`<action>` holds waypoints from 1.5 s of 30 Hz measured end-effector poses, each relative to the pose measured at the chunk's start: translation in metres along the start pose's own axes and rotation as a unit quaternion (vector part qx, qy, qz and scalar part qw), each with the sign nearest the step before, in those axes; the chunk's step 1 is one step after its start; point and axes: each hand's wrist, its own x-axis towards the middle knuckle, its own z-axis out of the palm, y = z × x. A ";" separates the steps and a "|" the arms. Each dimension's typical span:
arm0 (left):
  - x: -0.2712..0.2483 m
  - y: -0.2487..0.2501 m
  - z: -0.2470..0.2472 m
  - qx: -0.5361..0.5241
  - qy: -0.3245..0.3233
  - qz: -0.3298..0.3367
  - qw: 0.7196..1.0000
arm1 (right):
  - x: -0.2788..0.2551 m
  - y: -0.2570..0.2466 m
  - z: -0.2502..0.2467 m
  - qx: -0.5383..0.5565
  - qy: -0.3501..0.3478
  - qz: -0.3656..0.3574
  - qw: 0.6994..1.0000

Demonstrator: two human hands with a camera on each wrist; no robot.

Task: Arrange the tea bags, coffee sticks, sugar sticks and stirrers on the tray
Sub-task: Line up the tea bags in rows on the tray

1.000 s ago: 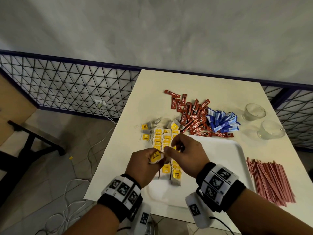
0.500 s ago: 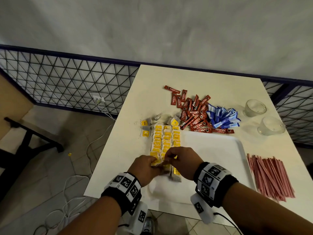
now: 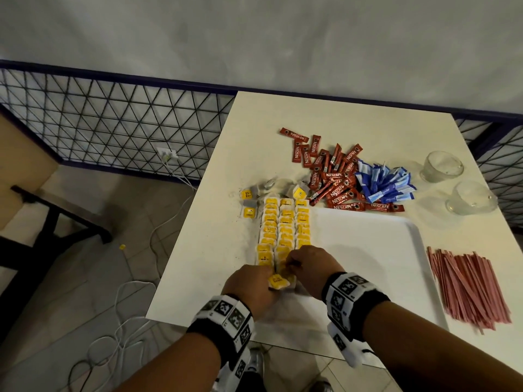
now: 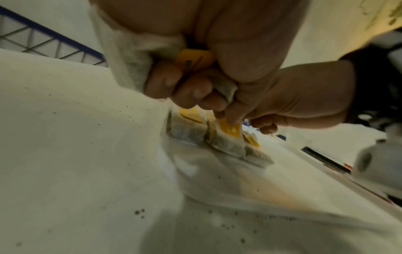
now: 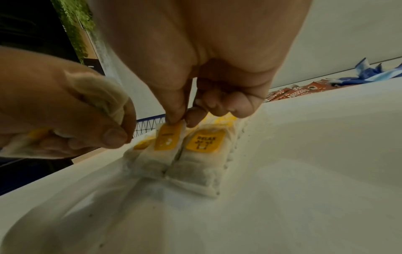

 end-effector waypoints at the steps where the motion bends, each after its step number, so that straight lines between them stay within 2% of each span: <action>1: -0.001 0.002 0.002 0.020 -0.002 0.015 1.000 | 0.001 0.001 0.001 -0.005 -0.002 0.000 1.000; 5: 0.003 0.009 0.010 0.106 -0.015 0.071 0.992 | 0.004 0.004 0.004 -0.024 -0.013 0.001 1.000; 9: 0.005 0.010 0.013 0.141 -0.026 0.068 0.987 | -0.003 0.009 0.002 0.018 0.030 -0.012 0.999; 12: 0.006 0.009 0.016 0.133 -0.024 0.078 0.988 | -0.019 0.022 -0.003 0.046 0.064 -0.027 0.997; 17: 0.008 0.008 0.017 0.114 -0.024 0.083 0.990 | -0.034 0.033 0.004 -0.001 0.023 -0.049 0.999; 25: 0.007 0.008 0.019 0.086 -0.011 0.053 0.995 | -0.031 0.033 0.014 -0.043 0.038 -0.066 0.996; 28: 0.003 0.008 0.009 -0.020 0.004 0.049 0.999 | -0.034 0.030 0.006 0.000 0.066 -0.063 0.996; 30: 0.000 0.006 -0.001 -0.168 0.018 0.030 0.985 | -0.036 0.025 -0.004 0.065 0.099 -0.076 0.990; 31: -0.002 0.005 -0.006 -0.262 0.022 0.010 0.965 | -0.037 0.022 -0.009 0.097 0.112 -0.096 0.984; 33: -0.004 0.007 -0.013 -0.454 0.007 -0.047 0.890 | -0.039 0.010 -0.022 0.154 0.130 -0.146 0.968; 34: -0.005 0.009 -0.016 -0.518 -0.005 -0.076 0.852 | -0.041 0.003 -0.028 0.177 0.134 -0.169 0.960; 35: -0.005 0.010 -0.019 -0.547 -0.013 -0.092 0.832 | -0.042 -0.005 -0.033 0.191 0.137 -0.188 0.954; 36: -0.006 0.012 -0.022 -0.556 -0.022 -0.093 0.826 | -0.041 -0.011 -0.037 0.195 0.138 -0.201 0.950; 38: -0.008 0.015 -0.028 -0.548 -0.033 -0.074 0.832 | -0.037 -0.020 -0.043 0.174 0.135 -0.221 0.950; 42: -0.004 0.016 -0.027 -0.483 -0.026 -0.037 0.875 | -0.029 -0.029 -0.047 0.150 0.151 -0.241 0.947; 45: -0.004 0.014 -0.023 -0.477 -0.033 -0.020 0.878 | -0.033 -0.034 -0.056 0.177 0.161 -0.216 0.947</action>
